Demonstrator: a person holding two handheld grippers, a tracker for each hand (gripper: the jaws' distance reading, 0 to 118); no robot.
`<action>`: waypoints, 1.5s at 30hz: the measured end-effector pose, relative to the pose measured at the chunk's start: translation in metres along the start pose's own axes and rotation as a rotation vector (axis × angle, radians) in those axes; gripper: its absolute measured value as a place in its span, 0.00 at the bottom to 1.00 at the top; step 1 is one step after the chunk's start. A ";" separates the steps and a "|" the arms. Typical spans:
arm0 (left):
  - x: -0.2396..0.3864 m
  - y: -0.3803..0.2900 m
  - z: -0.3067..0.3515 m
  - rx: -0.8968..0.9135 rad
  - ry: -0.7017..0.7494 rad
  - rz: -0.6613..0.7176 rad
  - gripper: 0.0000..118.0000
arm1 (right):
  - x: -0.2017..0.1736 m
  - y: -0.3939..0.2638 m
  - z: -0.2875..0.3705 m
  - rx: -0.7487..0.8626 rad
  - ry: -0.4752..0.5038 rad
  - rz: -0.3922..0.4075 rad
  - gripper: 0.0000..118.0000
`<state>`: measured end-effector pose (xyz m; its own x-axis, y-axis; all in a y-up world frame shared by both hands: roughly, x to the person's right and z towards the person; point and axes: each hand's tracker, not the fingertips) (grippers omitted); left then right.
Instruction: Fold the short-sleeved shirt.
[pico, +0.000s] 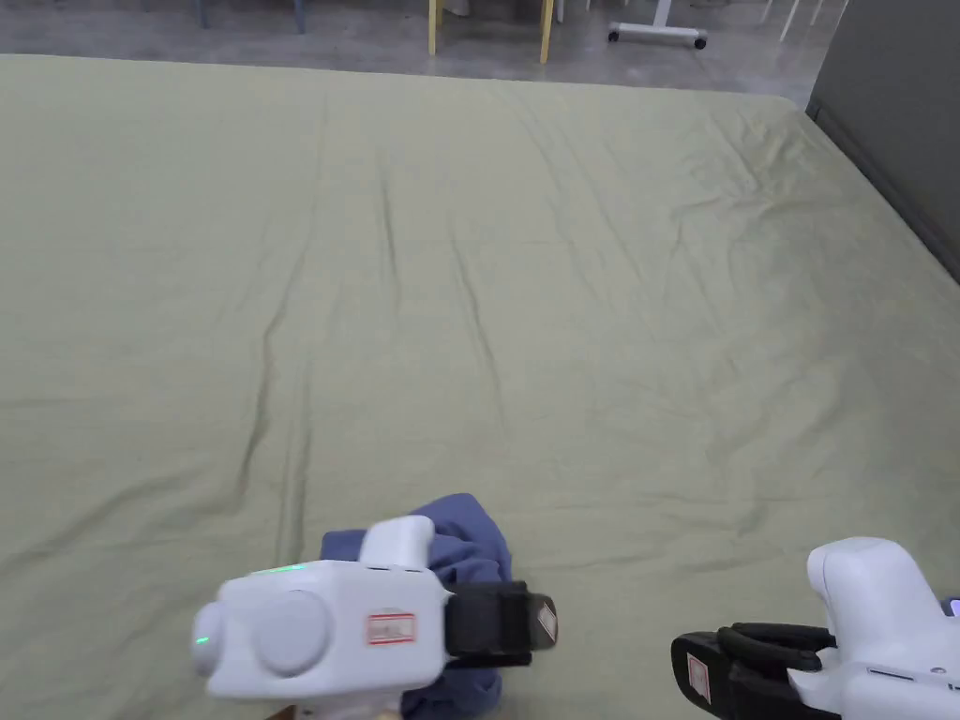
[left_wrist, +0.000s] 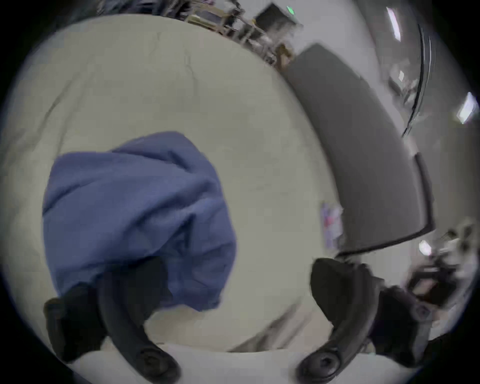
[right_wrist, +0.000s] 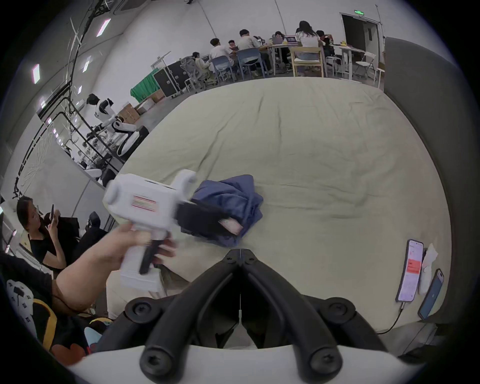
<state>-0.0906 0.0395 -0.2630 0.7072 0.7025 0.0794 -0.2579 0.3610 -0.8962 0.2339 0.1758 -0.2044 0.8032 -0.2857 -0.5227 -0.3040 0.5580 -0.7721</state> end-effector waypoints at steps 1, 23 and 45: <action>-0.003 0.002 0.022 0.059 -0.042 0.033 1.00 | 0.003 -0.001 0.000 0.002 0.000 -0.007 0.02; 0.055 -0.038 -0.138 -0.216 0.251 -0.296 0.00 | 0.000 -0.006 0.011 0.007 -0.034 0.000 0.02; -0.120 0.001 0.075 0.148 0.045 0.222 0.85 | 0.058 0.029 -0.248 -0.289 0.118 -0.167 0.02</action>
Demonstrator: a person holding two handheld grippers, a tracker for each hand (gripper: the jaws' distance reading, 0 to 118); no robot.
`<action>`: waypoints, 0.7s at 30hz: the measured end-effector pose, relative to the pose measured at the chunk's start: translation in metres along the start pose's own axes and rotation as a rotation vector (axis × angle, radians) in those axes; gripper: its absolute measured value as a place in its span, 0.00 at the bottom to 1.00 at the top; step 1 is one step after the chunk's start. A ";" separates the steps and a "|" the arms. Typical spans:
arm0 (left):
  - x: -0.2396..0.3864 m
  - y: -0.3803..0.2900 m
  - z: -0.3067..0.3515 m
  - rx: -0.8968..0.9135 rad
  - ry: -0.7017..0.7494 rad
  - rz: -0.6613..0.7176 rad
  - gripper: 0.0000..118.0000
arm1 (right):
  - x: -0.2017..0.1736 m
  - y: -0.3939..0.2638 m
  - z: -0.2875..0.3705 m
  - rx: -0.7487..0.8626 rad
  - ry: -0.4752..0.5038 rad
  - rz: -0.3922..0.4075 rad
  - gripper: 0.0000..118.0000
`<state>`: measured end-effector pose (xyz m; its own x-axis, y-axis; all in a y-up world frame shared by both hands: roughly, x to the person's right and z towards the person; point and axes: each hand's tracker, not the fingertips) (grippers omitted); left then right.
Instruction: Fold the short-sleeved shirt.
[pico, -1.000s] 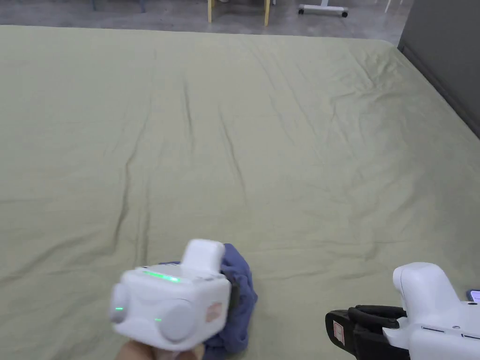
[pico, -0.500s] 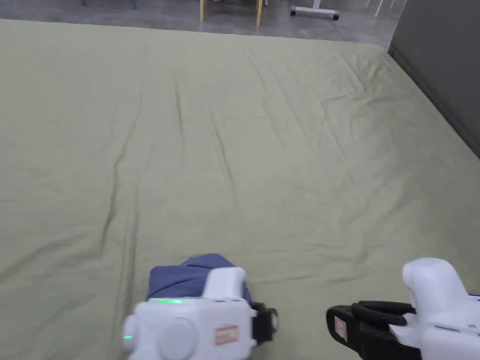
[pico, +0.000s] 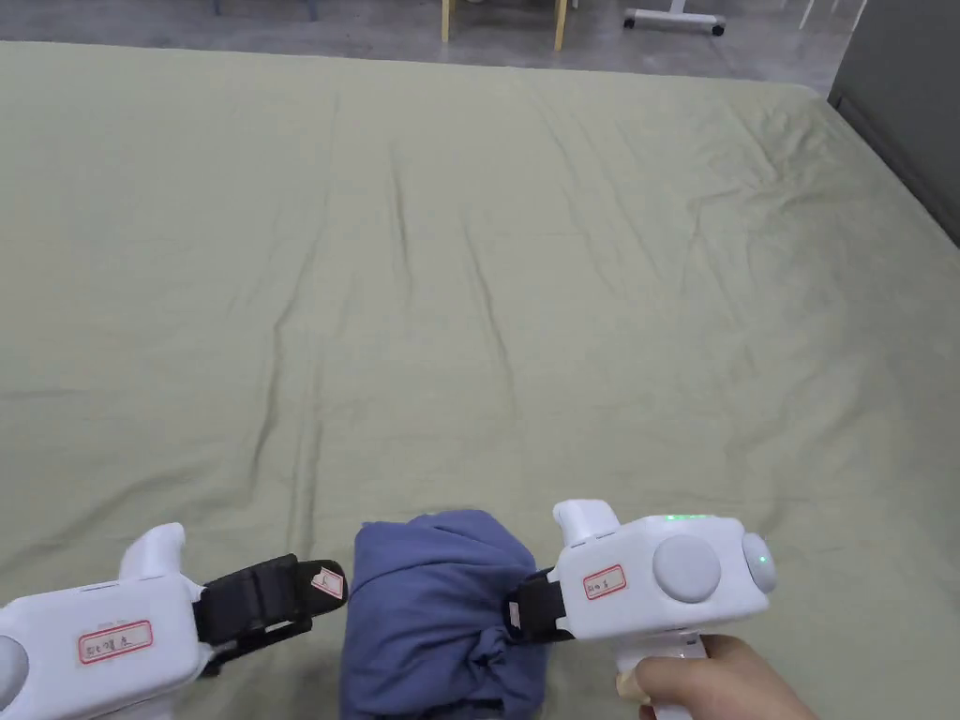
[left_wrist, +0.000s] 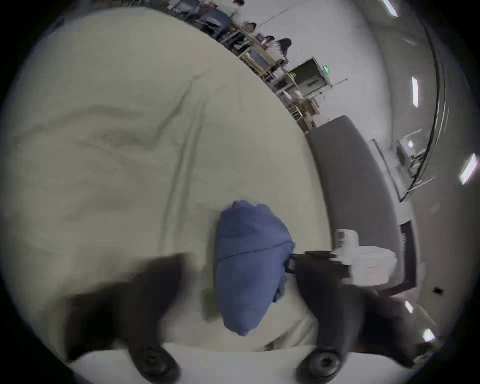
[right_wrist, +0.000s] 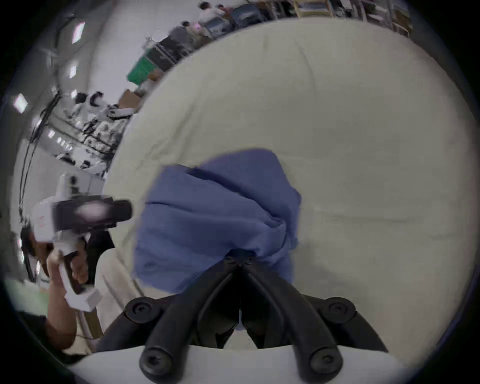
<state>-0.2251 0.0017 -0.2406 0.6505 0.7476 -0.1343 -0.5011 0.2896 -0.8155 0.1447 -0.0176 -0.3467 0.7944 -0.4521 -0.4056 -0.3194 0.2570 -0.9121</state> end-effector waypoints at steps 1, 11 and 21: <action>0.001 -0.005 -0.009 0.037 -0.006 -0.009 1.00 | 0.013 -0.003 -0.004 0.024 0.045 -0.045 0.02; 0.040 -0.029 -0.100 -0.146 0.014 -0.128 0.96 | 0.039 -0.010 0.002 0.042 0.144 -0.152 0.02; -0.007 0.015 -0.007 -0.132 -0.057 -0.015 0.34 | 0.014 -0.023 0.047 0.108 0.429 -0.116 0.02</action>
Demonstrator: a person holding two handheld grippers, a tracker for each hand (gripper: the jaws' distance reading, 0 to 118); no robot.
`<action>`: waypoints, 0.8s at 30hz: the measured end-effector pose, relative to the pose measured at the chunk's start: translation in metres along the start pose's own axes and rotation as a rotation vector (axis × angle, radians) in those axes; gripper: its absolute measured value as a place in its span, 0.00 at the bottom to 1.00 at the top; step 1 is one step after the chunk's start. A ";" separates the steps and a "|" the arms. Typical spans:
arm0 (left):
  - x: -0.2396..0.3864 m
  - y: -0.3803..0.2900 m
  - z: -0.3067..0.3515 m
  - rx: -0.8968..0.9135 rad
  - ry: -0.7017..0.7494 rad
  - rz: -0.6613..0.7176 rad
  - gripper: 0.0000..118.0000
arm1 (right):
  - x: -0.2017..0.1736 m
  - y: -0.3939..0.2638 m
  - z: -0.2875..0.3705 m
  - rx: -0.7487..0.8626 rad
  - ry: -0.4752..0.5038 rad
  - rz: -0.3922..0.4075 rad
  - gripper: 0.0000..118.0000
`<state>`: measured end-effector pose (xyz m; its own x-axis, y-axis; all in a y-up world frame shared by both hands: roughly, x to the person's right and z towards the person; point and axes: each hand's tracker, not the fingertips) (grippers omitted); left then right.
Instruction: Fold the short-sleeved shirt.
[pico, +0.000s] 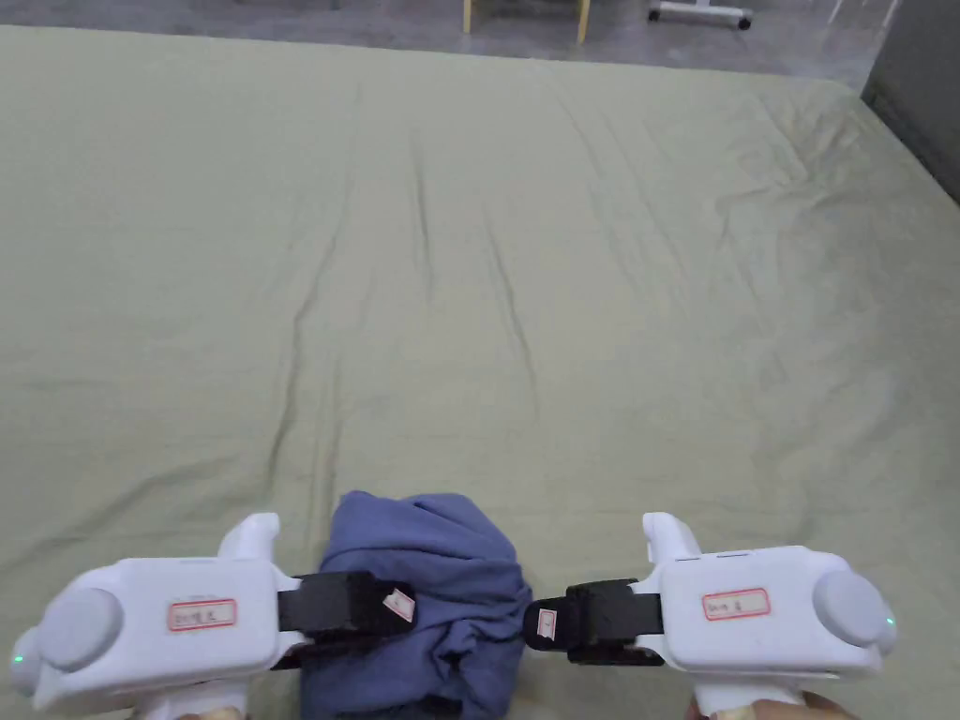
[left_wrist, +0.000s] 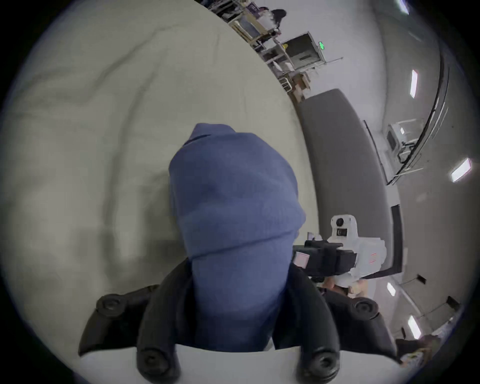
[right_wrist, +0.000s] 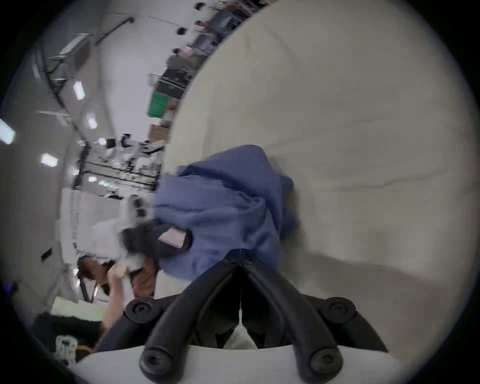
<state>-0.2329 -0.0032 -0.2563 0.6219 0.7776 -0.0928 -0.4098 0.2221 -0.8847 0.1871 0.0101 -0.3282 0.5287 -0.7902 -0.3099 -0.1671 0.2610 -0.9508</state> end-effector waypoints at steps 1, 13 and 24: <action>-0.002 0.009 0.028 0.012 -0.006 0.017 0.34 | -0.011 -0.002 0.007 0.005 0.025 0.035 0.02; -0.168 0.099 0.268 0.130 0.452 0.194 0.34 | -0.062 -0.040 0.040 0.024 -0.001 0.114 0.02; -0.190 0.102 0.248 0.176 0.840 0.062 1.00 | -0.064 -0.043 0.059 0.074 -0.159 0.062 0.02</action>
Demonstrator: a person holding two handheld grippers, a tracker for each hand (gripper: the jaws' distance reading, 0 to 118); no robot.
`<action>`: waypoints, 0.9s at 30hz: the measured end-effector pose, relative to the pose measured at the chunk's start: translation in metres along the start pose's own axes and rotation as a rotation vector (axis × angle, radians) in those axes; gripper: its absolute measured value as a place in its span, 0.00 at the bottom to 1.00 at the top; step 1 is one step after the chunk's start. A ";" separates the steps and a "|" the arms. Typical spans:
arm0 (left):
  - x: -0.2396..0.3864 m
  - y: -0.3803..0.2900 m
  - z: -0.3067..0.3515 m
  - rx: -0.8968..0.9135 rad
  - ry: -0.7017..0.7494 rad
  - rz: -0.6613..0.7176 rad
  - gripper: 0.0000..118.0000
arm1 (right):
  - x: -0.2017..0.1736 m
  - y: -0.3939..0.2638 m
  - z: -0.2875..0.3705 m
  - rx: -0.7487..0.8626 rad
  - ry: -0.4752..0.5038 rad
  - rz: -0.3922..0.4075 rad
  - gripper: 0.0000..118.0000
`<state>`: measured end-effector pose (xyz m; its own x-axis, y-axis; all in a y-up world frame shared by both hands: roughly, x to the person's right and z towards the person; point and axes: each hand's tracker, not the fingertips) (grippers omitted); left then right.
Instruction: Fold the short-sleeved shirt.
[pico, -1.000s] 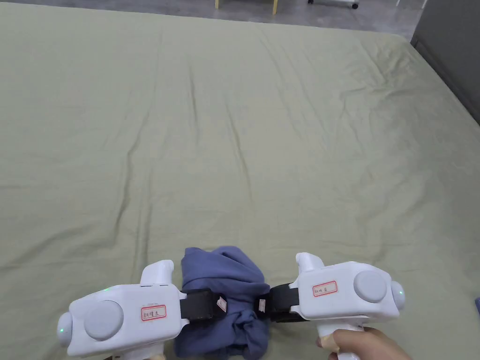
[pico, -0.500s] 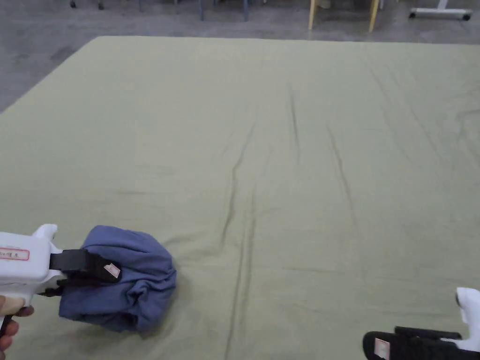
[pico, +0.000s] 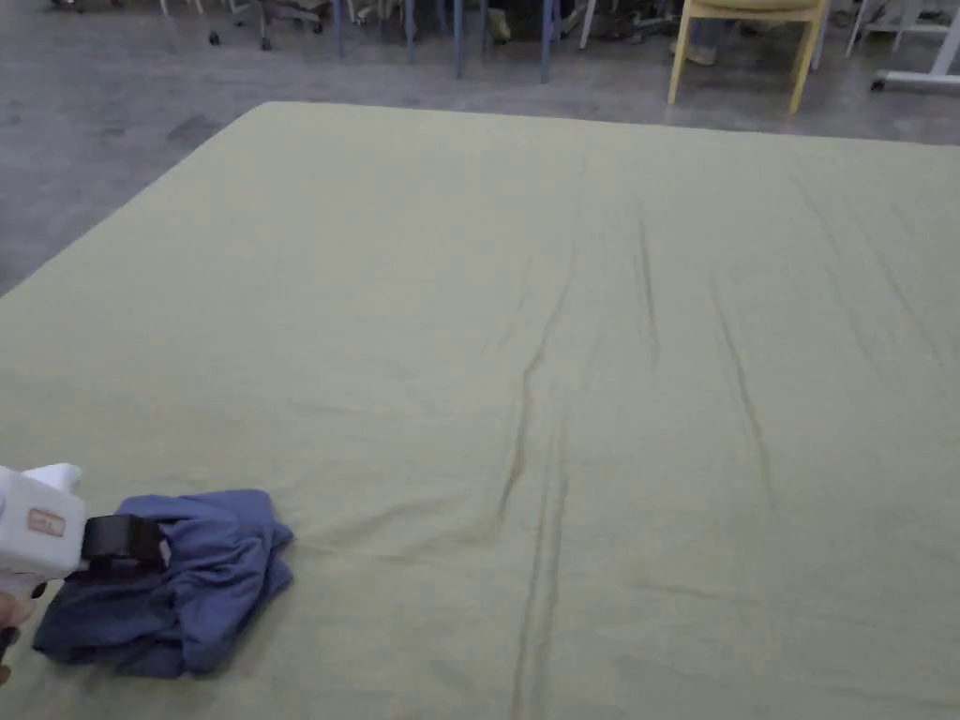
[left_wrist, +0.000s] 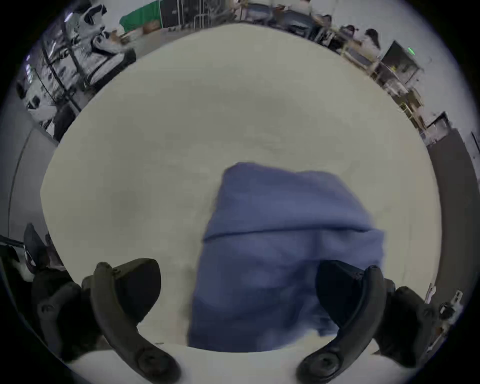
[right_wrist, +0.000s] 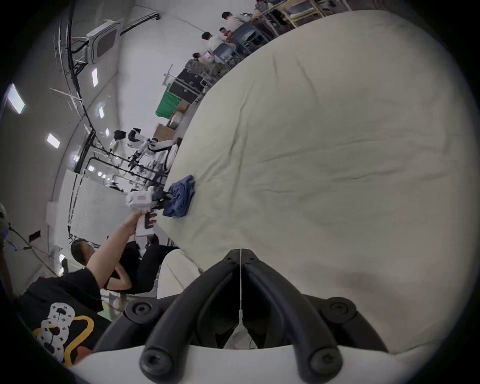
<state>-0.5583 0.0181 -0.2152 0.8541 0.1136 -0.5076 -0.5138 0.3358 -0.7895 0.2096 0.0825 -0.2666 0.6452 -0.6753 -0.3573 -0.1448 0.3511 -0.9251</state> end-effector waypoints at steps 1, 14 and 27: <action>0.010 0.005 0.019 0.026 -0.047 0.000 1.00 | -0.001 0.003 0.004 0.018 -0.059 0.003 0.02; 0.281 0.020 0.245 0.656 -0.246 -0.261 0.00 | -0.060 0.119 0.141 0.648 -0.661 0.094 0.02; 0.456 -0.070 0.279 0.985 -0.162 -0.271 0.00 | -0.161 0.149 0.113 0.889 -0.854 0.370 0.04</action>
<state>-0.1104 0.3074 -0.2948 0.9694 0.0205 -0.2447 -0.0714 0.9771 -0.2007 0.1691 0.3162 -0.3321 0.9952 0.0662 -0.0721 -0.0832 0.9598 -0.2681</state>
